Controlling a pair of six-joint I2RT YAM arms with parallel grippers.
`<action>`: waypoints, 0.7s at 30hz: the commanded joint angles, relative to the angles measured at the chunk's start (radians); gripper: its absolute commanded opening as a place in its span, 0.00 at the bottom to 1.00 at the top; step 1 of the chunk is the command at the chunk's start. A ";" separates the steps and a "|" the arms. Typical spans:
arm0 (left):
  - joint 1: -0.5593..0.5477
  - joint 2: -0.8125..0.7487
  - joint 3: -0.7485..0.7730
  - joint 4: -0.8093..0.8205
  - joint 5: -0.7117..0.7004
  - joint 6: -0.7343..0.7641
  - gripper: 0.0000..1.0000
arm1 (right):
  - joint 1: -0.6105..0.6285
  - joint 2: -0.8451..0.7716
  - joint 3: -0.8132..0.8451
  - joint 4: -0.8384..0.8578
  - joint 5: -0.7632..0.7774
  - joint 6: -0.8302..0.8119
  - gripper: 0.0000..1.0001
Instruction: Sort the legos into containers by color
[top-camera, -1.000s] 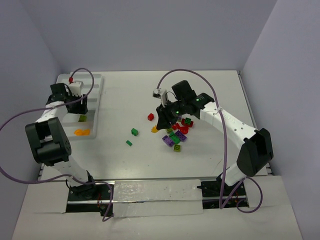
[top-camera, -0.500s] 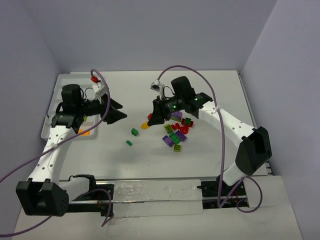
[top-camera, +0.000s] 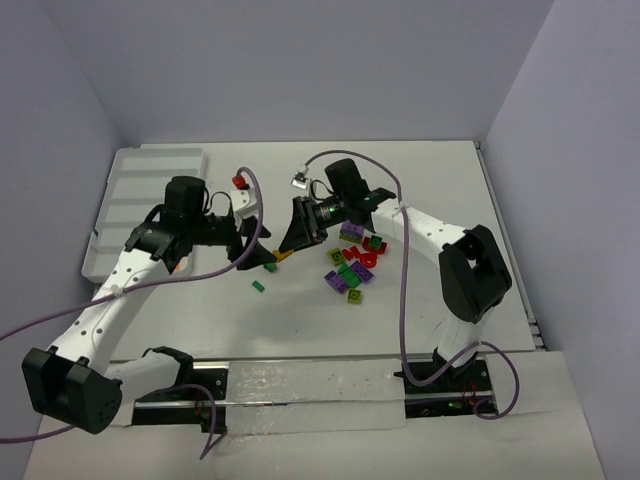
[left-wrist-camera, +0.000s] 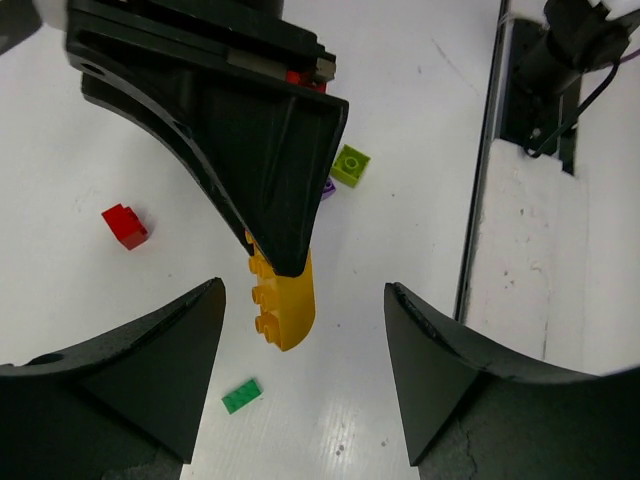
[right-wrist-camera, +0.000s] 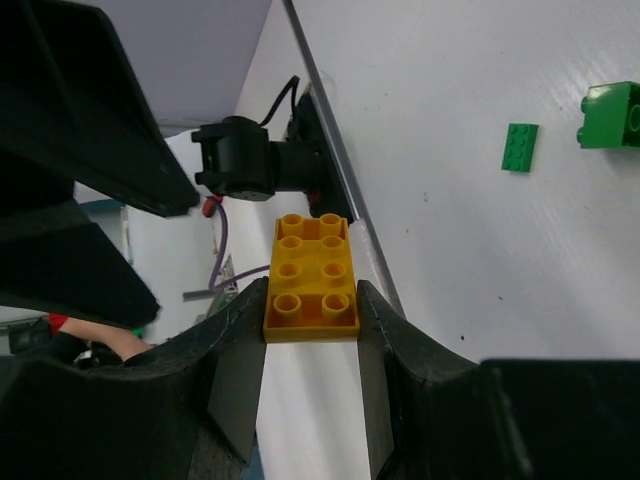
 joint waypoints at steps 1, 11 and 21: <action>-0.061 -0.013 0.014 -0.030 -0.125 0.069 0.74 | 0.006 -0.016 0.045 0.086 -0.066 0.059 0.00; -0.151 0.015 0.017 0.013 -0.310 0.089 0.70 | 0.006 -0.059 0.004 0.169 -0.137 0.122 0.00; -0.233 0.044 0.018 0.018 -0.427 0.084 0.47 | 0.005 -0.092 -0.027 0.203 -0.174 0.134 0.00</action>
